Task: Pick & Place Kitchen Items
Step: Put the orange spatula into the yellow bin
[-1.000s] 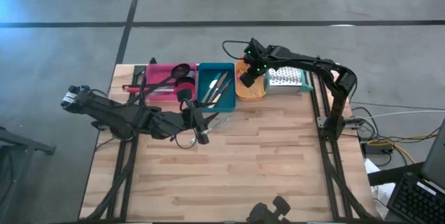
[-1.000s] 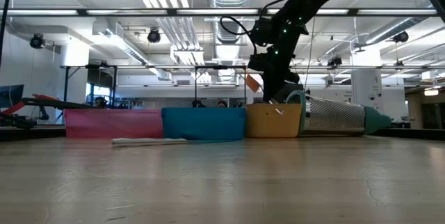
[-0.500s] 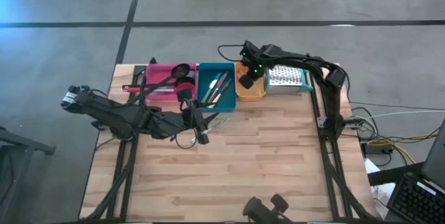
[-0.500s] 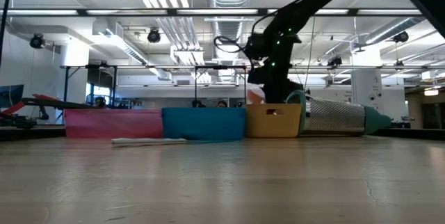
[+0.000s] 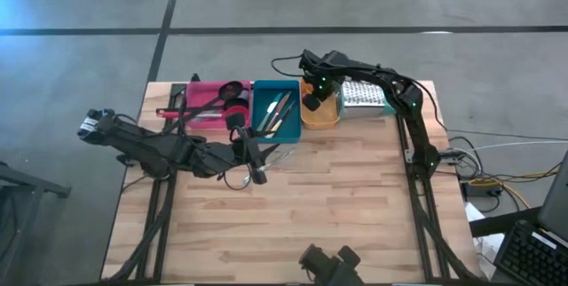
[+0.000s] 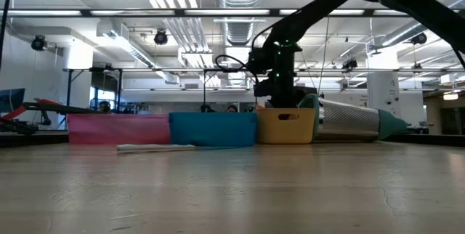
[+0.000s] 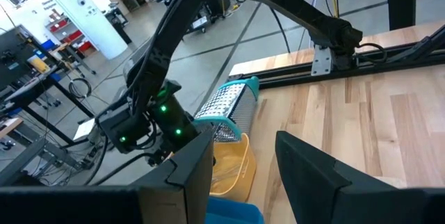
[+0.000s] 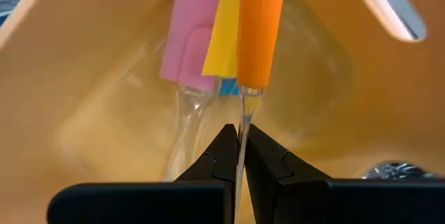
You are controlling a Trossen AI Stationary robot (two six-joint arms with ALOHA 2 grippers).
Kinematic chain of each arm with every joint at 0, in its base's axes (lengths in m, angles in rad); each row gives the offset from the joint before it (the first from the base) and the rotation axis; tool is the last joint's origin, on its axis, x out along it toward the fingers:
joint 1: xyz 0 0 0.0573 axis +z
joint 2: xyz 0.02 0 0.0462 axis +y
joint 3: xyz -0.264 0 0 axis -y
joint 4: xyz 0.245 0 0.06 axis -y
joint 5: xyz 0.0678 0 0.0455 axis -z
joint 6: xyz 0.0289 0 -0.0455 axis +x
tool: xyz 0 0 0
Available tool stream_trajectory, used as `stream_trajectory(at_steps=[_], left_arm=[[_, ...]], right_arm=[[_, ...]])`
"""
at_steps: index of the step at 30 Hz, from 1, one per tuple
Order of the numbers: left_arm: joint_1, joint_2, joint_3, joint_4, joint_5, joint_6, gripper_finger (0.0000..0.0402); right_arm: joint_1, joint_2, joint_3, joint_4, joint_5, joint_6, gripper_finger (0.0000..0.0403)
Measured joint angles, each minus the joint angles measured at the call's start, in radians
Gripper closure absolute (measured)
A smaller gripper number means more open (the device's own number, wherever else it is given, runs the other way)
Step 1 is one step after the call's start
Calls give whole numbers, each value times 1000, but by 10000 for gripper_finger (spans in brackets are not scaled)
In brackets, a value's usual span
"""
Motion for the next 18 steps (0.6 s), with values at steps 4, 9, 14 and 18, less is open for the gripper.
stream_trajectory(at_steps=[4, 9, 14, 18], left_arm=[[0, 0, 0, 0, 0, 0, 241], [0, 0, 0, 0, 0, 0, 241], [0, 0, 0, 0, 0, 0, 241], [0, 0, 0, 0, 0, 0, 241]], right_arm=[[2, 9, 11, -24, 0, -1, 394], [4, -1, 9, -42, -5, -2, 394], [19, -15, 5, -49, -15, -8, 392], [29, -15, 5, -47, -14, -26, 375]])
